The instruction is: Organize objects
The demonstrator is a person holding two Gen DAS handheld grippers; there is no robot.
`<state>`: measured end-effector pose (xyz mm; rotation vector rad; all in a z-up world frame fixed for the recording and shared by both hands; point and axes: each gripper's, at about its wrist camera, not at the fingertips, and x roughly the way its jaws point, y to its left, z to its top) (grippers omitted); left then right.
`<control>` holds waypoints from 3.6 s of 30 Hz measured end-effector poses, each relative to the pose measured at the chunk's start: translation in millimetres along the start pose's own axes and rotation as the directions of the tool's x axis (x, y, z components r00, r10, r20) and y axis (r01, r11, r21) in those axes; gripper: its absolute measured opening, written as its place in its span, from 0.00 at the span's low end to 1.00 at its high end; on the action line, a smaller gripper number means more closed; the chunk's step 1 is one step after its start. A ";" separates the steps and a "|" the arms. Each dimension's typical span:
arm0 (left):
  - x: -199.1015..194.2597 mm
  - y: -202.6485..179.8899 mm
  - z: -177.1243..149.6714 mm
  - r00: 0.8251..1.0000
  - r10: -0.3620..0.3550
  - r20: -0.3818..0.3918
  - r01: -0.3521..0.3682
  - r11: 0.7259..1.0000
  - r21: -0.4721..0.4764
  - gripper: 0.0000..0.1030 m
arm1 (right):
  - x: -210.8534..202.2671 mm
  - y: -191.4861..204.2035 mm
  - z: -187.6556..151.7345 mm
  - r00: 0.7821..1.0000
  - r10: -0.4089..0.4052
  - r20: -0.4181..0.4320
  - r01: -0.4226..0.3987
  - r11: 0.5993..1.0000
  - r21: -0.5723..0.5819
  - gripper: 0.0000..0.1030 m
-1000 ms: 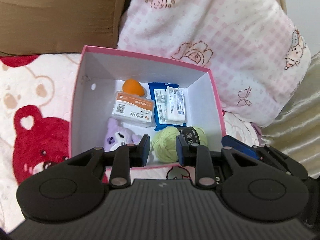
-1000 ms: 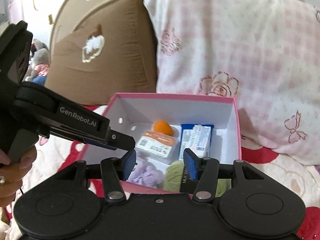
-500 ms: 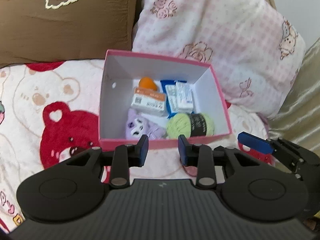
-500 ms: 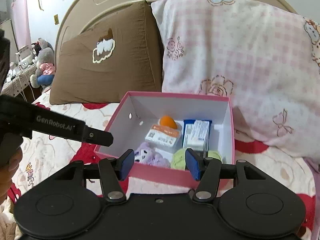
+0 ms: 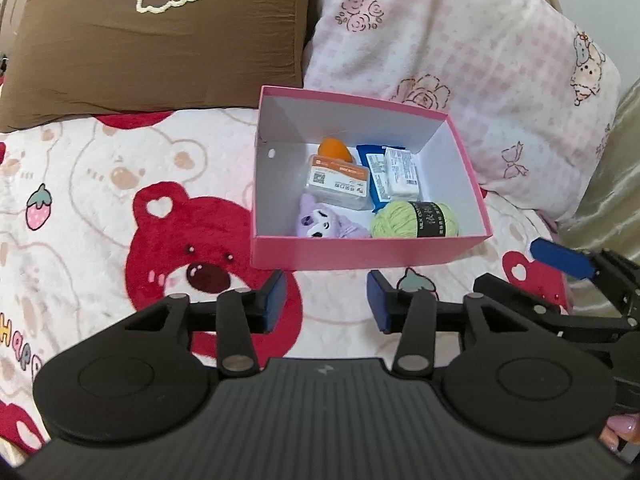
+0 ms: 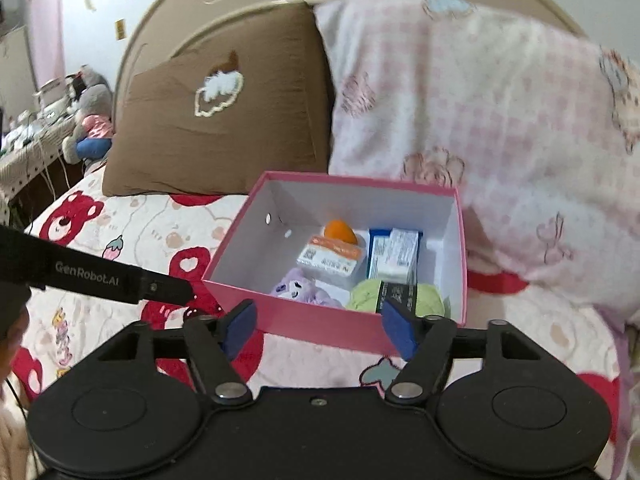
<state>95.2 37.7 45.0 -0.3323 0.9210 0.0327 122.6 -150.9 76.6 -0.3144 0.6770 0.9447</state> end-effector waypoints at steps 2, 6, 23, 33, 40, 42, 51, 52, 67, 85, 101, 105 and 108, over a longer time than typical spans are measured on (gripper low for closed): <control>-4.3 2.4 -2.4 1.000 0.008 0.000 -0.008 1.000 -0.002 0.49 | -4.5 5.8 -1.6 1.000 -0.007 0.013 0.007 1.000 -0.025 0.80; -12.2 5.6 -9.0 1.000 0.027 0.002 -0.027 1.000 -0.003 0.56 | -8.7 10.4 -3.5 1.000 -0.017 0.015 0.017 1.000 -0.014 0.88; -17.1 11.5 -31.1 0.995 0.099 -0.005 -0.099 0.995 -0.013 0.98 | -8.4 -4.9 -19.7 0.993 -0.071 -0.097 0.083 0.988 0.130 0.95; -16.9 14.8 -33.3 0.990 0.136 -0.033 -0.137 0.989 -0.047 0.98 | -12.6 -4.8 -23.6 0.986 -0.101 -0.130 0.118 0.984 0.134 0.95; -15.2 9.9 -32.0 0.980 0.164 -0.110 -0.168 0.986 -0.025 0.98 | -17.5 -2.9 -23.2 0.983 -0.118 -0.142 0.137 0.981 0.138 0.95; -14.2 8.6 -32.4 0.978 0.165 -0.126 -0.169 0.985 -0.019 0.98 | -18.3 -1.1 -23.6 0.982 -0.124 -0.143 0.143 0.982 0.127 0.95; -24.1 5.3 -36.6 0.986 0.133 -0.101 -0.134 0.991 0.002 0.98 | -20.8 1.5 -24.8 0.974 -0.149 -0.171 0.169 0.980 0.107 0.95; -25.9 5.1 -37.1 0.987 0.128 -0.094 -0.128 0.992 0.001 0.98 | -20.9 2.0 -25.1 0.972 -0.157 -0.173 0.177 0.979 0.102 0.95; -22.9 4.6 -39.2 0.982 0.148 -0.119 -0.146 0.989 0.022 0.98 | -25.5 2.0 -25.2 0.970 -0.165 -0.178 0.184 0.978 0.098 0.95; -20.5 1.6 -41.5 0.978 0.164 -0.129 -0.160 0.986 0.037 0.98 | -22.1 2.4 -27.1 0.968 -0.162 -0.193 0.184 0.977 0.105 0.95; -20.8 -0.9 -42.8 0.973 0.196 -0.124 -0.191 0.980 0.053 0.98 | -22.3 6.3 -27.1 0.967 -0.160 -0.196 0.180 0.980 0.089 0.95; -20.6 -1.4 -43.1 0.973 0.197 -0.123 -0.191 0.980 0.053 0.98 | -22.2 6.1 -27.9 0.966 -0.164 -0.199 0.184 0.979 0.089 0.95; -20.9 -1.4 -43.3 0.973 0.196 -0.123 -0.191 0.980 0.053 0.98 | -22.5 5.7 -28.1 0.966 -0.164 -0.199 0.185 0.979 0.089 0.95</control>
